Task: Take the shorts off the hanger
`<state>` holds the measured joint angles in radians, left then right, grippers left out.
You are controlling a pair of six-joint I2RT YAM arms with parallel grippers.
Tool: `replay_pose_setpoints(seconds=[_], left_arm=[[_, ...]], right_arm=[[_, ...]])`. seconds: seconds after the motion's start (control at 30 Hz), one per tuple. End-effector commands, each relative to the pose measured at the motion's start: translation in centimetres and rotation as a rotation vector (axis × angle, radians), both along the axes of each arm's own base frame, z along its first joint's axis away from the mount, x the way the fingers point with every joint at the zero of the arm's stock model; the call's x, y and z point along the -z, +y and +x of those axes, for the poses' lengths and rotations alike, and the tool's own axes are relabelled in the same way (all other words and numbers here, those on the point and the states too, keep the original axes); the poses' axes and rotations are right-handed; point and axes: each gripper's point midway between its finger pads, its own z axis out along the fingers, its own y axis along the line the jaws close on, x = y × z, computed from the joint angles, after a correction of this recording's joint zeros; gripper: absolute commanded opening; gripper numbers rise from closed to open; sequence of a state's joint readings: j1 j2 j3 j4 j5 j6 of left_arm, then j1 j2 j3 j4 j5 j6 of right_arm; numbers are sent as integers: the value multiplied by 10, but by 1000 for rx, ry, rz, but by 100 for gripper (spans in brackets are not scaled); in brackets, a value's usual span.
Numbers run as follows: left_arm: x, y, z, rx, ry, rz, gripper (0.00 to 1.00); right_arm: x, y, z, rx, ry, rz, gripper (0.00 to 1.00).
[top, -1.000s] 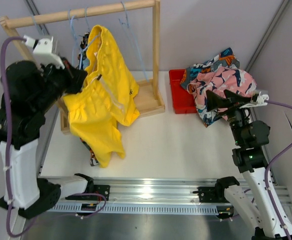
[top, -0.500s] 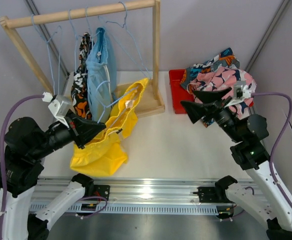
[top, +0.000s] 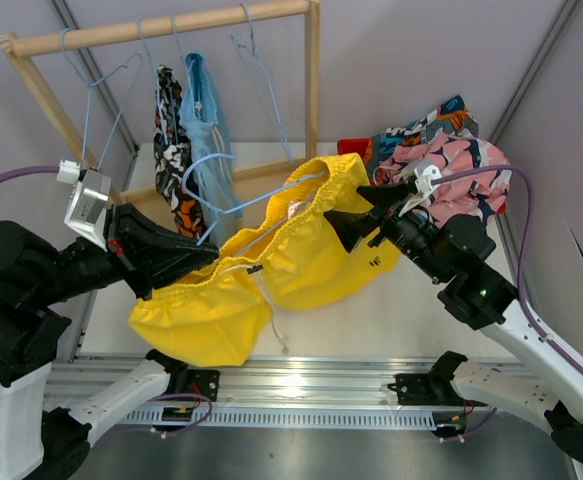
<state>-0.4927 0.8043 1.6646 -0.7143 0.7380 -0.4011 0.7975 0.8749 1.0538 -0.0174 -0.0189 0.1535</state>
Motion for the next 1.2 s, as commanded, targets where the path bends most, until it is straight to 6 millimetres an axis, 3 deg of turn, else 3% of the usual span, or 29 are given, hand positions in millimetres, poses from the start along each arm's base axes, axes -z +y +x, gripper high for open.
replay_pose_setpoints(seconds=[0.0, 0.3, 0.43, 0.5, 0.53, 0.57, 0.6, 0.67, 0.77, 1.0, 1.03, 1.17], left_arm=[[-26, 1, -19, 66, -91, -62, 0], [-22, 2, -24, 79, -99, -54, 0], [-25, 1, -29, 104, -108, -61, 0], [-25, 1, -30, 108, -107, -62, 0], [-24, 1, -29, 105, -105, -61, 0], [-24, 1, -27, 97, -111, -58, 0], [-22, 1, -25, 91, -105, -53, 0], [-17, 1, -18, 59, -94, -38, 0], [-5, 2, -7, 15, -66, -3, 0], [17, 0, 5, -13, -15, 50, 0], [22, -1, 7, -14, -1, 60, 0], [31, -3, 9, -9, 24, 75, 0]], right_arm=[[-42, -16, 8, 96, -135, 66, 99], [-58, -21, 26, 196, -199, 121, 100], [-56, -14, 32, 190, -210, 119, 99], [-56, -5, 29, 145, -225, 121, 75], [-51, 1, 33, 133, -218, 115, 55], [-50, 4, 33, 123, -214, 113, 8], [-52, 6, 34, 117, -210, 118, 0], [-53, 8, 35, 117, -208, 135, 0], [-64, -6, 39, 177, -238, 159, 0], [-117, -68, 68, 366, -311, 184, 0], [-133, -79, 69, 393, -327, 200, 0], [-155, -119, 98, 518, -320, 237, 0]])
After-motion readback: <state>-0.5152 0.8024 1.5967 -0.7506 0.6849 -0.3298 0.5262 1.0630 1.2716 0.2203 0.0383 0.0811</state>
